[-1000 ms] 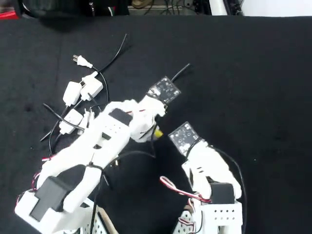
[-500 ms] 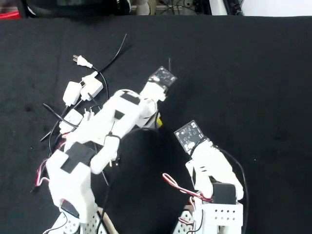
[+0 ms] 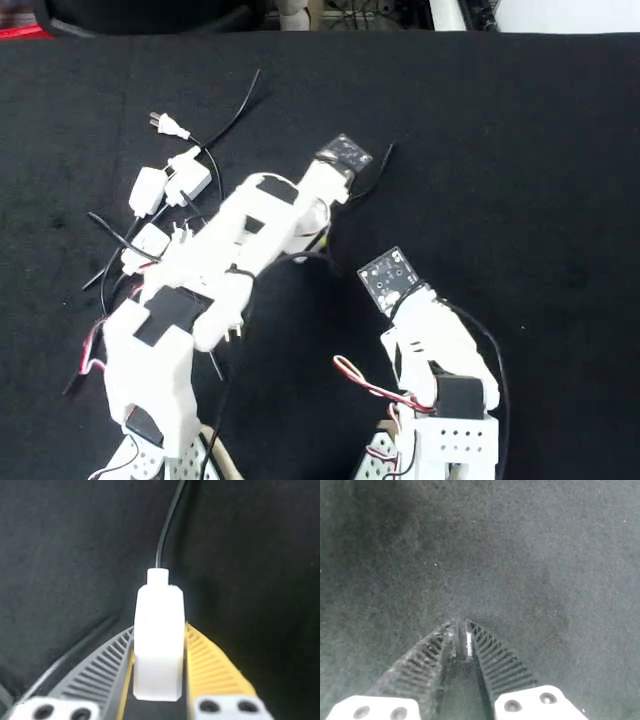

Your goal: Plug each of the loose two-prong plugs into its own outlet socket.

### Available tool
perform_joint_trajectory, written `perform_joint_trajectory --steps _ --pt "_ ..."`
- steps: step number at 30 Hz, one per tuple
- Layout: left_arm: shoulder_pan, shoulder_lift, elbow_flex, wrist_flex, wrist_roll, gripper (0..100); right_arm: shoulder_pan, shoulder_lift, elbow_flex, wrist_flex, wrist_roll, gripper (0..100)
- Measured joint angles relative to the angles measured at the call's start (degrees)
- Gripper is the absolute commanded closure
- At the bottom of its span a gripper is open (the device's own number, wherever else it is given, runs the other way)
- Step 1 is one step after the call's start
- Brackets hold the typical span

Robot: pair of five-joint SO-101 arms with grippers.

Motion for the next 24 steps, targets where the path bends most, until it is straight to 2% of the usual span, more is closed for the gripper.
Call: perform_joint_trajectory --steps 3,8,13,18,24 --pt "0.26 -4.92 3.78 2.55 0.18 92 0.0 0.0 0.0 0.0 0.0 97.6" --pt "5.45 -14.33 16.26 2.55 0.18 92 0.0 0.0 0.0 0.0 0.0 97.6" --pt "10.2 -18.99 25.85 -2.99 0.18 92 0.18 0.0 0.0 0.0 0.0 97.6" --pt "10.29 -19.16 27.78 -7.74 0.18 91 0.18 0.0 0.0 0.0 0.0 97.6" --pt "9.14 -19.16 27.78 -8.7 0.0 76 0.18 0.0 0.0 0.0 0.0 97.6"
